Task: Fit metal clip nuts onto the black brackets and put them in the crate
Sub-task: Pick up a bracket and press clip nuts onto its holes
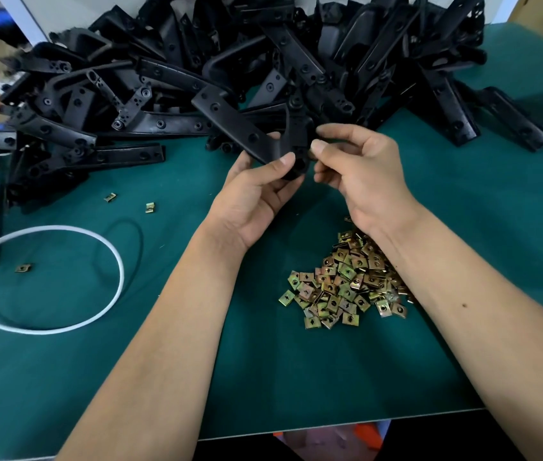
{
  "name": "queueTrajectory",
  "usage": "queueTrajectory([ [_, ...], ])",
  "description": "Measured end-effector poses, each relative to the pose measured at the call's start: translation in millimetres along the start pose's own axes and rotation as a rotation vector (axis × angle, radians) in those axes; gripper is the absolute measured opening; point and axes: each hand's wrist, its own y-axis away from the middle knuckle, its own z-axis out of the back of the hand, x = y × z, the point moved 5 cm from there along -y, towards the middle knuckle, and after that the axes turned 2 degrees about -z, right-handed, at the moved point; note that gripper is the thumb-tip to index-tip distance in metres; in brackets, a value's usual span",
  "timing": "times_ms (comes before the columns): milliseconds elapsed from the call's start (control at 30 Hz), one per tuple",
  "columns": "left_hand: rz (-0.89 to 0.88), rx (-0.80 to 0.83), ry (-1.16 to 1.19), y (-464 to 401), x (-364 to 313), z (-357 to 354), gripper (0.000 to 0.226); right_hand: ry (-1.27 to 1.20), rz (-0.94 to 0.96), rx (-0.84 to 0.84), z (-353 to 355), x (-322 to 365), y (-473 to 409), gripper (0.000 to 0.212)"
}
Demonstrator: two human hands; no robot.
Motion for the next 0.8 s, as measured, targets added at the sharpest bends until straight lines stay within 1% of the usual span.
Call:
queueTrajectory([
  [133,0.002,-0.009,0.000,-0.2,-0.1,0.9,0.051,-0.037,-0.041,-0.001,1.5,-2.0,0.3,0.012],
  [333,0.002,-0.017,-0.023,-1.1,0.5,2.1,0.049,-0.026,-0.119,0.035,0.0,-3.0,2.1,0.005],
  [533,-0.015,-0.020,0.017,-1.1,-1.0,3.2,0.050,-0.062,-0.193,0.063,-0.9,-5.2,2.7,0.004],
  [700,-0.001,0.006,-0.028,0.4,-1.0,1.2,0.048,-0.100,-0.195,0.044,-1.0,-5.1,2.9,0.007],
  [800,0.004,-0.005,-0.078,1.5,0.7,0.0,0.041,-0.074,-0.146,0.038,-2.6,-4.9,4.1,0.009],
])
